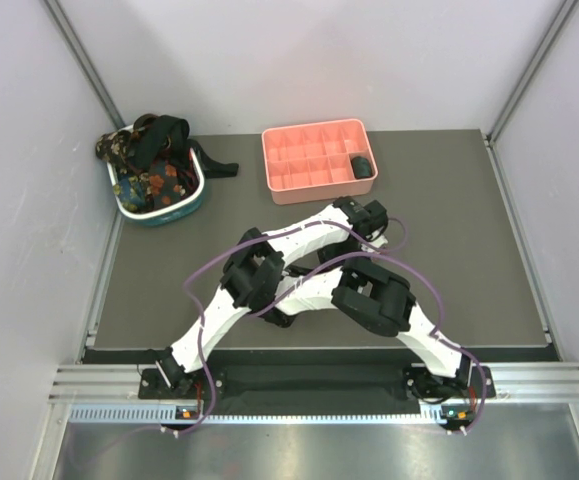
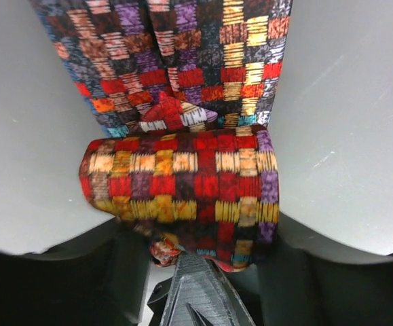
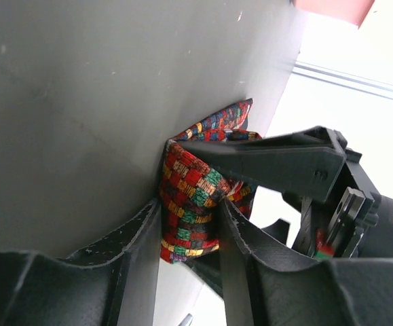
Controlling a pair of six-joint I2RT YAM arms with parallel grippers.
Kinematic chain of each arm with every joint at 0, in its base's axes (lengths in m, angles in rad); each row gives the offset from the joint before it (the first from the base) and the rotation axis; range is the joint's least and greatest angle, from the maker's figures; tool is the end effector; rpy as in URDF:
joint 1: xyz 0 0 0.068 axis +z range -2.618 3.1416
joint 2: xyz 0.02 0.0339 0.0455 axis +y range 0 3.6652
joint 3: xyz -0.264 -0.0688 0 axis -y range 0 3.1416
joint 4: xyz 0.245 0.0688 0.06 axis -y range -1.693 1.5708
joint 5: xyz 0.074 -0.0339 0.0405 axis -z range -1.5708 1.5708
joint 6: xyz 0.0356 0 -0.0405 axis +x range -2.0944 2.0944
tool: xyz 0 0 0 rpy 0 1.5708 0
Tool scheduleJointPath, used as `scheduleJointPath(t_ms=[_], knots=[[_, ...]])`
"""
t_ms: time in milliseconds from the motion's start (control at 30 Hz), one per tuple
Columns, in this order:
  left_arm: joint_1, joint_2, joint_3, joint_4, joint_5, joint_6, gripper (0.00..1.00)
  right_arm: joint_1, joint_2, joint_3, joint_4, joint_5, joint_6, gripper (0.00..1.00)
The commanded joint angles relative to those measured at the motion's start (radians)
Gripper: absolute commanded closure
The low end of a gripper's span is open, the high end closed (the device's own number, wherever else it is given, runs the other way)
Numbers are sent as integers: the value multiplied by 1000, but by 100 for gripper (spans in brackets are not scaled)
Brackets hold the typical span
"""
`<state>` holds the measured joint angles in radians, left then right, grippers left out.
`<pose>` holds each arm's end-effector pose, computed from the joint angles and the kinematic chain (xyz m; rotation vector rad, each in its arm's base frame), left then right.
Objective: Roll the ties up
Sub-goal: Roll the tie
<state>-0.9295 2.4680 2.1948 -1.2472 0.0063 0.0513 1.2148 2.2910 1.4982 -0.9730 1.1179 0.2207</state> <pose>0.2893 -0.3879 0.1604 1.4595 2.7331 -0.0420 0.1664 0.3558 0.0917 -1.1975 1.9178 -1.2085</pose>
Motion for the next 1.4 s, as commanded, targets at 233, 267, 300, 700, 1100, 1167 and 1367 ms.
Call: scheduleJointPath(t_ms=[233, 267, 300, 700, 1100, 1167, 1367], knots=[[0, 34, 59, -5, -80, 18, 27, -21, -7, -62, 88, -139, 32, 80], [0, 13, 54, 40, -81, 19, 27, -20, -11, -64, 91, -141, 28, 80], [0, 2, 46, 58, -84, 19, 26, -20, -13, -64, 92, -141, 25, 80], [0, -162, -90, 314, -131, 44, 11, -14, -18, -56, 102, -127, -3, 77], [8, -115, -90, 391, -65, 85, 40, -14, -28, -66, 105, -110, -18, 52], [8, -113, -101, 388, -54, 85, 44, -12, -33, -67, 108, -106, -21, 48], [8, -107, -80, 325, -20, 97, 50, -11, -39, -73, 106, -96, -52, 35]])
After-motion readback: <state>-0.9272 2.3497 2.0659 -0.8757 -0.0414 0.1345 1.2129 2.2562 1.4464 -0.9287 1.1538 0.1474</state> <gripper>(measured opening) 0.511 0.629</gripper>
